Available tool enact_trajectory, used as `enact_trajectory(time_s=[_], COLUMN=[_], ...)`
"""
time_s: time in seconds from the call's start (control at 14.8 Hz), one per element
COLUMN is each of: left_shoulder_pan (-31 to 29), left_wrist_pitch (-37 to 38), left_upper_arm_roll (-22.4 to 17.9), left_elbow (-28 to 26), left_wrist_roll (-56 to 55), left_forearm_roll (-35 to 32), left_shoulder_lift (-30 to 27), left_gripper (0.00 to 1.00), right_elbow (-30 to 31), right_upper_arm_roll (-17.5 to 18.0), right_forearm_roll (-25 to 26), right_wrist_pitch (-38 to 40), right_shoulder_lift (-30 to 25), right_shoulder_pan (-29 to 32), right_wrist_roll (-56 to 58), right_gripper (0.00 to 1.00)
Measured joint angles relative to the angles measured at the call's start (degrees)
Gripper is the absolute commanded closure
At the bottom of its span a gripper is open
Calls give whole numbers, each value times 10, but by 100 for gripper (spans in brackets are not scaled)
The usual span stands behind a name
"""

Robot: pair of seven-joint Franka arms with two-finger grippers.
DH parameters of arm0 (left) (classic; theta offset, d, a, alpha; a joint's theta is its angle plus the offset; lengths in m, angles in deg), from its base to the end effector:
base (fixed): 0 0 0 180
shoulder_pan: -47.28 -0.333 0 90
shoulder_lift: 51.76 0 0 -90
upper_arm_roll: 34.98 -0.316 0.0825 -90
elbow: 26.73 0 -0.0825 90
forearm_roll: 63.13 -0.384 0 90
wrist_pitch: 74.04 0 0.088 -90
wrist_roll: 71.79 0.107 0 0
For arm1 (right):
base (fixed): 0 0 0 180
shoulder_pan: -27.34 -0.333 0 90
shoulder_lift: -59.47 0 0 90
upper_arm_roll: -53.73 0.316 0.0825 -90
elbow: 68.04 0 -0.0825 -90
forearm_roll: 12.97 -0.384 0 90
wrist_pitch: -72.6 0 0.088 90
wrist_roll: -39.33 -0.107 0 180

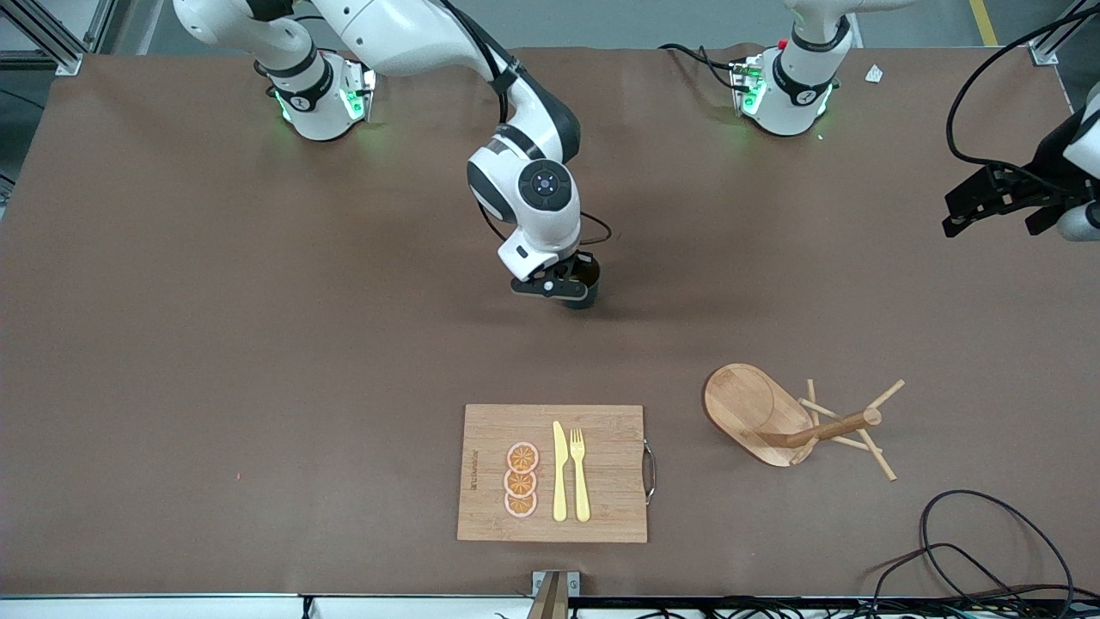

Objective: Pass cup and hang on rack
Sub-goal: 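Set the mug down, open the right gripper while the left gripper approaches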

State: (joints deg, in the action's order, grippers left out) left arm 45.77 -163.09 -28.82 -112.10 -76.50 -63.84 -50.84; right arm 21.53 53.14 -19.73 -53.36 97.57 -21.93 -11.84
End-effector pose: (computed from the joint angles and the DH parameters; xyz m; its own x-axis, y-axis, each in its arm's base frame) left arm 0.5568 -0.0434 0.6522 0.9988 0.0014 0.0490 0.0018 -1.0000 -0.0066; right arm 0.4578 0.5285 0.2520 0.9900 -0.1102 -0.0881 -0.1131 -0.9932 -0.0291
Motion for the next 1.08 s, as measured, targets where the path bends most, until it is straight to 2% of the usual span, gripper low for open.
enact_trajectory(time_s=[0.27,0.41,0.54,0.75,0.95,1.08], left_shoulder_pan=[0,0,0,2,11,40], left_wrist_pitch=[11,14,24,32,38,39], left_upper_arm_roll=[14,29,60,119,177,194], left_elbow=[-4,-4,-4,-4,-4,-5], left_wrist_roll=[-1,-37,-126,-275,-414,-504], left_forearm_roll=[0,0,0,0,-3,-13], left_shoulder_lift=[12,18,20,20,25,34], left_gripper=[0,0,0,0,0,0], right_elbow=[-1,-12,-32,-50,-51,-50], right_upper_arm_roll=[-2,-5,-10,-14,-18,-20], right_forearm_roll=[0,0,0,0,1,1], right_wrist_pitch=[4,33,80,153,217,259], right_shoulder_lift=[1,0,-7,-51,-108,-136], right_shoulder_pan=[0,1,7,30,79,123], right_wrist_roll=[0,4,15,30,80,138], right_gripper=[0,0,0,0,0,0])
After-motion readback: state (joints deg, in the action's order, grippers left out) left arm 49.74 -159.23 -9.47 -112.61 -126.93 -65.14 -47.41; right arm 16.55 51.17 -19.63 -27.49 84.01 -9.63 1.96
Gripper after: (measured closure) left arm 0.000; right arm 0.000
